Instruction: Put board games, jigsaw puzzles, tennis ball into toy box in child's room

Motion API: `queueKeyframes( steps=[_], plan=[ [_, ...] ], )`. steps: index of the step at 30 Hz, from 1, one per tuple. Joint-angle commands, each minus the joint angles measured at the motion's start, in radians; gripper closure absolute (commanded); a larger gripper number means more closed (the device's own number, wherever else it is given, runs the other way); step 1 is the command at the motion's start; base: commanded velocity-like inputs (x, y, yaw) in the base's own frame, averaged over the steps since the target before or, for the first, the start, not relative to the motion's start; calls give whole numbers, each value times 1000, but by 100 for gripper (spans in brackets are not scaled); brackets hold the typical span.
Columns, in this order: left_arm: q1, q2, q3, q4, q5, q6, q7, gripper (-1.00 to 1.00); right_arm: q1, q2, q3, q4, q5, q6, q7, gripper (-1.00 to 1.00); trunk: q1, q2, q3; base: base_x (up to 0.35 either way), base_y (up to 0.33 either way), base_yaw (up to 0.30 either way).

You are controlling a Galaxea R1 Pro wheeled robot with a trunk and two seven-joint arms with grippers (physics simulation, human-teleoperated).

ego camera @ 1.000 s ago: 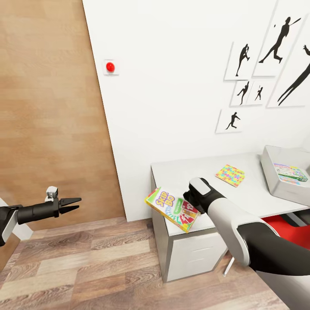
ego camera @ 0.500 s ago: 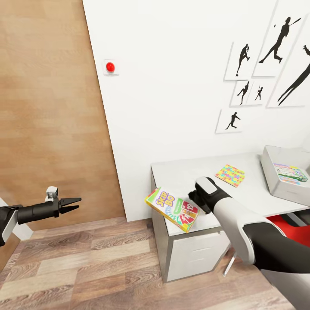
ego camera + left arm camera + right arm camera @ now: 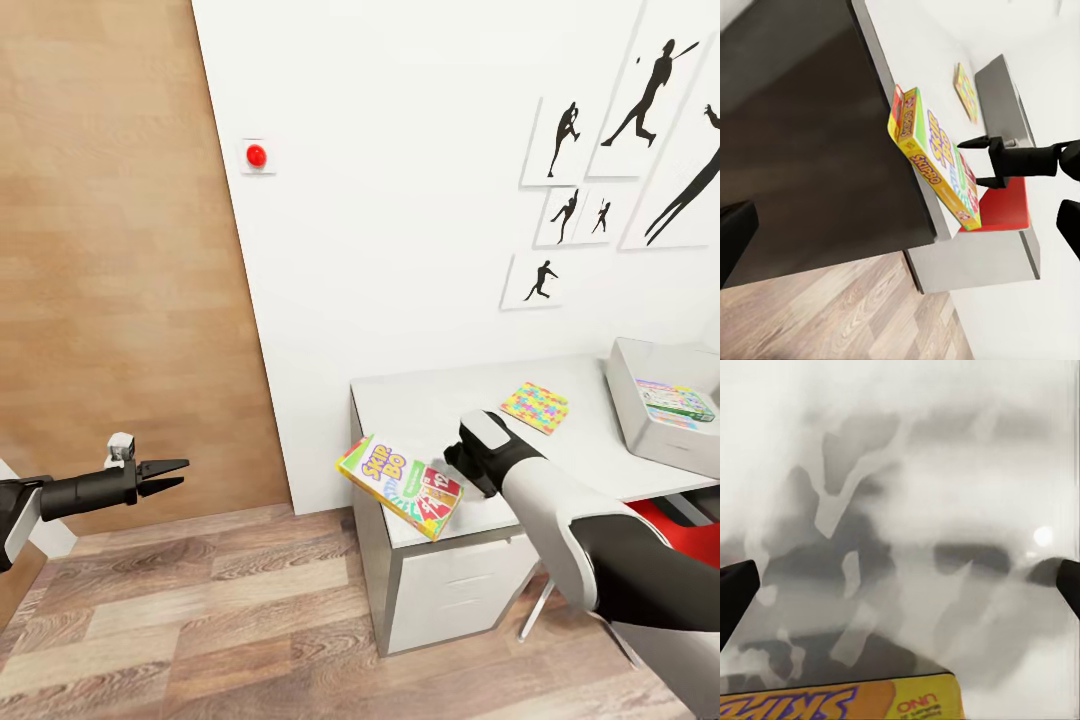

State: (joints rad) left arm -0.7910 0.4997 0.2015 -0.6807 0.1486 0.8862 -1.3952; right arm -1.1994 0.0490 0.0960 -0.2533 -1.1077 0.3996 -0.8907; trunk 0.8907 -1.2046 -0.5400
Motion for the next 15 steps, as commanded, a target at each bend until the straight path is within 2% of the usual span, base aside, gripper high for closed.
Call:
queueKeyframes(
  steps=[1,4,6,9,11,15],
  plan=[
    [-1,0,0,0,2,10,-2,-100,-1,-2,13,-9,1,11,-7,-100,0,0,-1,0,0,0],
    [-1,0,0,0,1,10,-2,-100,-7,-6,15,-63,2,21,-10,-100,0,0,-1,0,0,0],
    [-1,0,1,0,1,10,-2,-100,-8,-19,17,-126,1,52,-23,-100,0,0,-1,0,0,0],
    [-1,0,1,0,0,10,-2,-100,-6,-47,15,-235,-1,137,-66,-100,0,0,-1,0,0,0],
    [-1,0,1,0,0,10,-2,-100,-6,-57,14,-278,-3,170,-86,-100,0,0,-1,0,0,0],
    [-1,0,1,0,1,10,-2,-100,-3,-81,12,-455,-9,271,-119,-100,0,0,-1,0,0,0]
  ],
)
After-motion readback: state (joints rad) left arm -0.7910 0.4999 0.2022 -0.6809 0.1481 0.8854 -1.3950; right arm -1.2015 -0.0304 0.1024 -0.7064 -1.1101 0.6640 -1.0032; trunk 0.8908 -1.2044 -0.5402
